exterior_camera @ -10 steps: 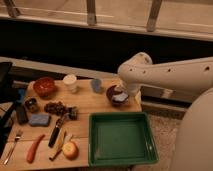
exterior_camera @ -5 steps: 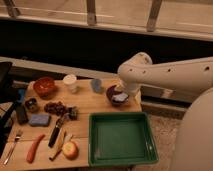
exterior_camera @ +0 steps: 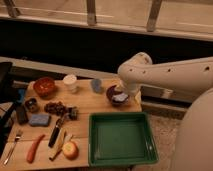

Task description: Place pepper in table surface

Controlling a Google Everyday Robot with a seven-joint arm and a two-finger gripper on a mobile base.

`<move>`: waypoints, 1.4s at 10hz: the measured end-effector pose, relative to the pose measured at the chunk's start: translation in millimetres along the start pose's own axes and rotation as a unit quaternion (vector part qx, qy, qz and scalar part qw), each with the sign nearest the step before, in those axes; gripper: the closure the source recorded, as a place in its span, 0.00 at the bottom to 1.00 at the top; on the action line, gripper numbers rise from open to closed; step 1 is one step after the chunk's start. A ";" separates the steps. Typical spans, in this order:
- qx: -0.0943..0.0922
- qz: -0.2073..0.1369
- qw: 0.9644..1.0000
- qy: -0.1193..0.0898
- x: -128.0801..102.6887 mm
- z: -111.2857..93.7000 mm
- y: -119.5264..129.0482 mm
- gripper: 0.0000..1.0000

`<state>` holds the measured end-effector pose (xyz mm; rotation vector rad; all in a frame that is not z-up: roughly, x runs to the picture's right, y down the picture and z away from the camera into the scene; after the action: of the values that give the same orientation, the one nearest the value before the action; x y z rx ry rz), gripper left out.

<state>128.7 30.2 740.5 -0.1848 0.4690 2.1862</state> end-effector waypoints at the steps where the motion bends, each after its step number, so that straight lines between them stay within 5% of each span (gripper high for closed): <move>1: 0.002 -0.028 1.000 -0.005 6.2 -5.8 8.7 0.20; 4: 0.004 -0.080 0.997 0.001 32.1 -5.0 32.6 0.20; 9: -0.005 -0.160 0.987 0.030 87.4 -0.4 73.5 0.20; 13: -0.007 -0.226 0.971 0.072 132.6 -1.2 96.0 0.20; 14: -0.005 -0.257 0.962 0.091 149.7 -0.2 102.7 0.20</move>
<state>-44.1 83.3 723.6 -0.4634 0.4529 1.6678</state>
